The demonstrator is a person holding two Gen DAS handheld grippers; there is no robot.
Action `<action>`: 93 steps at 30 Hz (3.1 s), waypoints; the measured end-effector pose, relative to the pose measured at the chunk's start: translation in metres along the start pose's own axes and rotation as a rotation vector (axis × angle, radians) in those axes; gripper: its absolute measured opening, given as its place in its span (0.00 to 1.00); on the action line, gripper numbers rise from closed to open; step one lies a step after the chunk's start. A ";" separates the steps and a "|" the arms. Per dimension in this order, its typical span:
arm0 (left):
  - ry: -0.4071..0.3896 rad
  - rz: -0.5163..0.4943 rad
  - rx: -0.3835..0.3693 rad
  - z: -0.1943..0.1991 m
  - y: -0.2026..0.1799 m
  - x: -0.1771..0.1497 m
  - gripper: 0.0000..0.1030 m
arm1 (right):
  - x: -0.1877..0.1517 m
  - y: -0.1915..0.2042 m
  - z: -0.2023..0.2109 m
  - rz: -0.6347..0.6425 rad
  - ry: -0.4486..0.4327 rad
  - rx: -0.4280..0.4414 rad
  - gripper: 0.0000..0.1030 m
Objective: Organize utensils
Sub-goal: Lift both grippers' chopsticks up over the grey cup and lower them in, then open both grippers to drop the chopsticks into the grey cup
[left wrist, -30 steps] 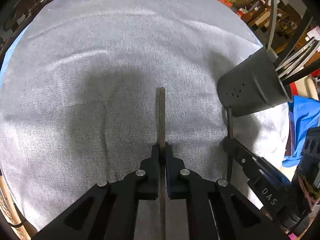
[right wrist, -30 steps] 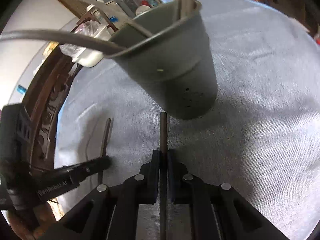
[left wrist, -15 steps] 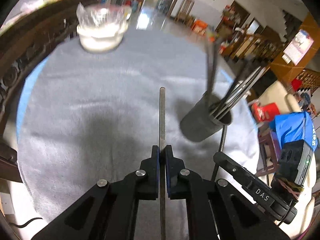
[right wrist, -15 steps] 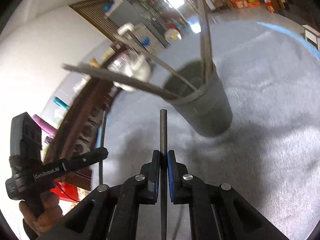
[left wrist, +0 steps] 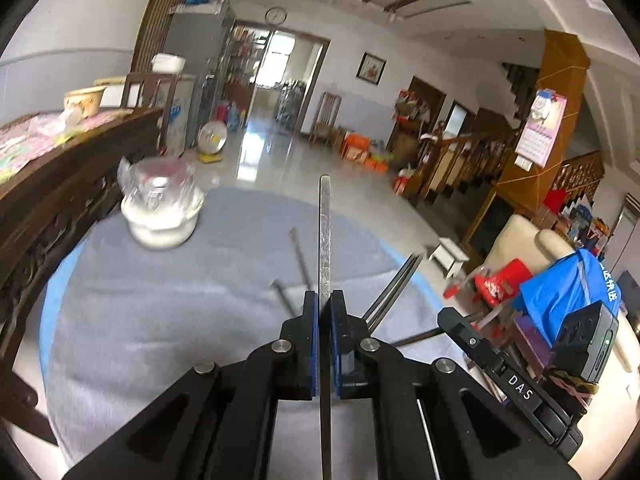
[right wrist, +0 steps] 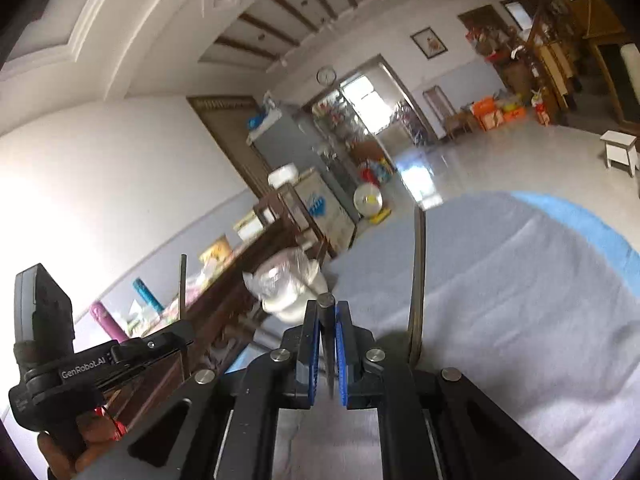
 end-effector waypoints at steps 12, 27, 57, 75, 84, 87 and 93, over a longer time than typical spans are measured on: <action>-0.045 -0.009 0.018 -0.005 -0.015 0.010 0.06 | 0.014 -0.019 0.016 -0.043 -0.032 -0.012 0.08; -0.117 0.008 0.015 0.022 -0.012 0.016 0.06 | 0.032 -0.006 0.044 -0.034 -0.099 -0.028 0.08; -0.362 0.077 0.310 -0.101 -0.061 0.026 0.06 | 0.105 -0.044 0.024 -0.087 -0.225 -0.165 0.08; -0.385 0.065 0.258 -0.076 -0.058 0.010 0.06 | 0.058 -0.039 0.002 -0.078 -0.040 -0.140 0.11; -0.450 0.017 0.285 -0.014 -0.050 0.002 0.37 | 0.039 -0.051 0.012 -0.197 0.011 -0.083 0.26; -0.468 -0.019 0.289 0.005 -0.046 -0.013 0.40 | 0.030 -0.053 0.028 -0.216 -0.030 -0.068 0.64; -0.387 -0.086 0.282 0.024 -0.031 -0.048 0.70 | 0.020 -0.055 0.069 -0.230 -0.146 -0.055 0.68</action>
Point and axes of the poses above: each gripper's, at about its wrist camera, not at the fingertips, and z roughly against the way its jaws point, y to its left, x to its top, the point moved 1 cm from there along -z, roughly the way its jaws point, and after that the axes turned 10 degrees about x, right-handed, at the moved point
